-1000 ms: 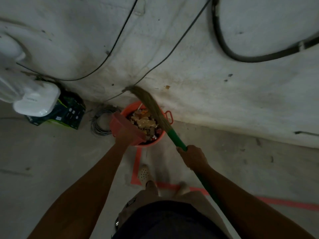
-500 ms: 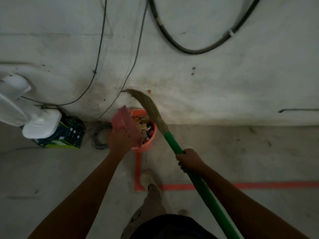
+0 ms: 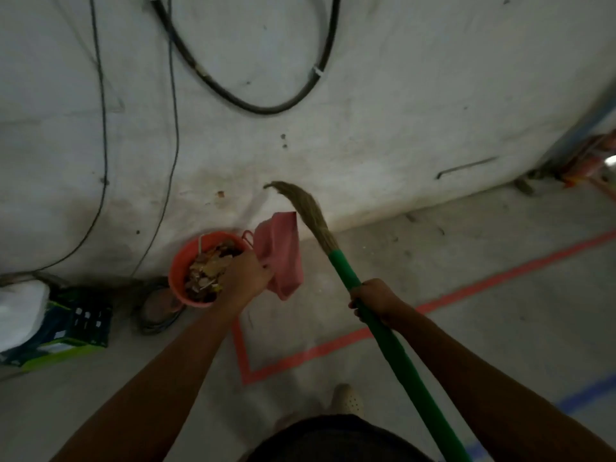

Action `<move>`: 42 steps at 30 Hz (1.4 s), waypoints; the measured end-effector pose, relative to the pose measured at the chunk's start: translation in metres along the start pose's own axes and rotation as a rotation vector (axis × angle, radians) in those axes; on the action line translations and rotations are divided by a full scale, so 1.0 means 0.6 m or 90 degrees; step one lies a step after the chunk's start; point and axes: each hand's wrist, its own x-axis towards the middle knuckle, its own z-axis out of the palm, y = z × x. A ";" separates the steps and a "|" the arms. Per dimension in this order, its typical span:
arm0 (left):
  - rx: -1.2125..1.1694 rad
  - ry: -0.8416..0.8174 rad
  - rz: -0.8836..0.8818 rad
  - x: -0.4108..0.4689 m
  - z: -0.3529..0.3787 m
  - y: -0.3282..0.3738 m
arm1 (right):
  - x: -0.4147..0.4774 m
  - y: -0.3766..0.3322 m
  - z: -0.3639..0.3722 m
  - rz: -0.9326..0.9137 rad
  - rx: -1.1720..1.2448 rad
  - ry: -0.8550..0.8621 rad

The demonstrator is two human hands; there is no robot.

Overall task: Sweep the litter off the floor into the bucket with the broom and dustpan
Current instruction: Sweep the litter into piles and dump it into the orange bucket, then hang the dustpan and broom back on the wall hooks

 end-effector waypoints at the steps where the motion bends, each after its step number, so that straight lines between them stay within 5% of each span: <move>1: 0.003 -0.019 0.011 -0.005 -0.002 0.013 | -0.009 0.009 -0.005 0.005 0.013 0.016; 11: 0.023 -0.199 0.133 -0.024 0.067 0.116 | -0.114 0.129 -0.083 -0.049 0.205 0.113; 21: 0.060 -0.280 0.280 -0.127 0.172 0.367 | -0.217 0.285 -0.297 -0.037 0.425 0.291; 34: 0.032 -0.085 0.398 -0.287 0.388 0.788 | -0.312 0.466 -0.709 -0.097 0.705 0.363; 42: -0.149 -0.142 0.424 -0.293 0.493 1.044 | -0.317 0.503 -0.961 -0.133 0.697 0.392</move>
